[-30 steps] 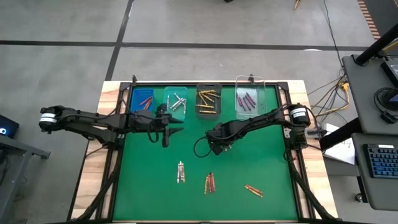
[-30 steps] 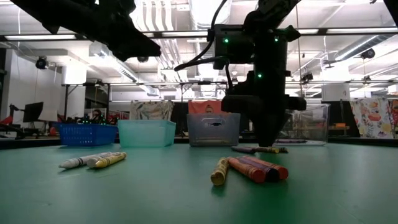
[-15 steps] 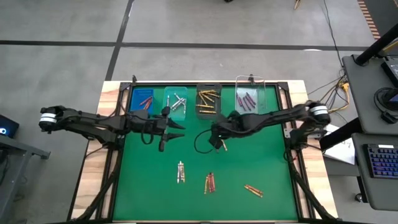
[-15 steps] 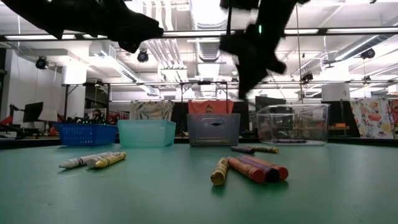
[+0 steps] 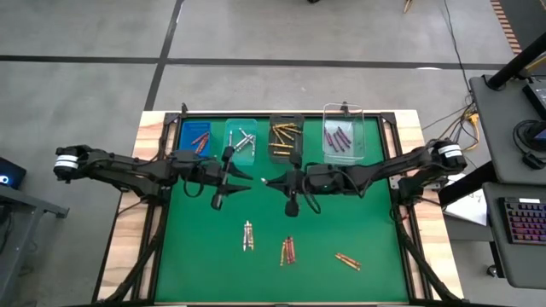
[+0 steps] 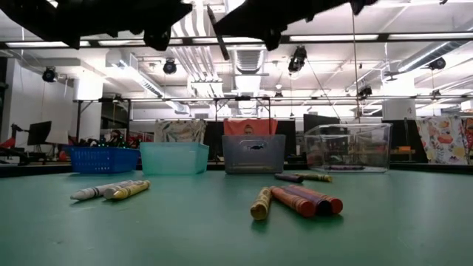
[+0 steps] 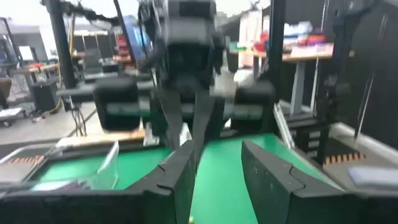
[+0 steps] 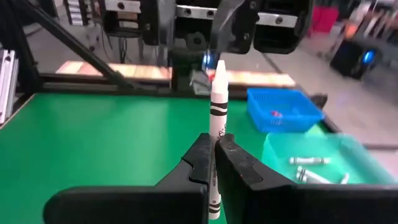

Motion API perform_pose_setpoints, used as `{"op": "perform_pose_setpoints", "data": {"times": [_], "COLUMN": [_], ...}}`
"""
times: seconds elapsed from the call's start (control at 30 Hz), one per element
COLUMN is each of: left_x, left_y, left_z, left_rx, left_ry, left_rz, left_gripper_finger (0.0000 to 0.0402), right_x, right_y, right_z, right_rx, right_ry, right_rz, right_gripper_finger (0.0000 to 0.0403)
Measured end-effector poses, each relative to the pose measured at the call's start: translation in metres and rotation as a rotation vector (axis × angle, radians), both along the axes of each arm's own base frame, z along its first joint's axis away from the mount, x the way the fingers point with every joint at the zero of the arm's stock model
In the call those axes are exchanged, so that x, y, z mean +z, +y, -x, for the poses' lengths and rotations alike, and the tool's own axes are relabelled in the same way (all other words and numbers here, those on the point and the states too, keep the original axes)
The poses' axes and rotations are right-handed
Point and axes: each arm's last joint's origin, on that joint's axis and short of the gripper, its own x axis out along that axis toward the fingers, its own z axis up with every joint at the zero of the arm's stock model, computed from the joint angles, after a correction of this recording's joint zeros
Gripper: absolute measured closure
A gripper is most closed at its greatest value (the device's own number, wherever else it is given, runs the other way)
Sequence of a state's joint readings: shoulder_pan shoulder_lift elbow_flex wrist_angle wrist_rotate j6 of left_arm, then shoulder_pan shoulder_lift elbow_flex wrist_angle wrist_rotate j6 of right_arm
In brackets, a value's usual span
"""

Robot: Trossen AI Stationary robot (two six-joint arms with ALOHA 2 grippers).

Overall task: Sort crayons
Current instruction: Put the white crayon into the light blue bin

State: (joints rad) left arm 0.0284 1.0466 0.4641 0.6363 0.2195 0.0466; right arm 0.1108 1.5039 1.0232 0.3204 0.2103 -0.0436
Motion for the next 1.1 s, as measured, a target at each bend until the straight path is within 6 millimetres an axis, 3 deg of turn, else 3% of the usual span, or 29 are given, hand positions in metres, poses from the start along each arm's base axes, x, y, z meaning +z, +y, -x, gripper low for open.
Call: {"op": "perform_pose_setpoints", "data": {"times": [0.3,0.6,0.83,1.1], "left_x": [0.000,-0.014,-0.021,-0.024], "left_y": [0.005,0.005,0.005,0.006], "left_z": [-0.003,-0.026,-0.038,-0.049], "left_rx": [0.099,0.080,0.056,0.060], "left_ry": [-0.016,-0.096,-0.118,-0.101], "left_rz": [0.009,0.008,-0.021,-0.029], "left_gripper_finger": [0.0275,0.0251,0.0271,0.0320], "right_x": [-0.016,-0.017,-0.017,-0.017], "right_y": [-0.001,-0.001,-0.001,-0.001], "right_z": [0.001,0.000,0.000,0.000], "right_rx": [0.025,0.026,0.027,0.025], "right_ry": [-0.127,-0.122,-0.122,-0.121], "right_rz": [0.094,0.095,0.095,0.097], "right_gripper_finger": [0.0394,0.0394,0.0394,0.0394]}}
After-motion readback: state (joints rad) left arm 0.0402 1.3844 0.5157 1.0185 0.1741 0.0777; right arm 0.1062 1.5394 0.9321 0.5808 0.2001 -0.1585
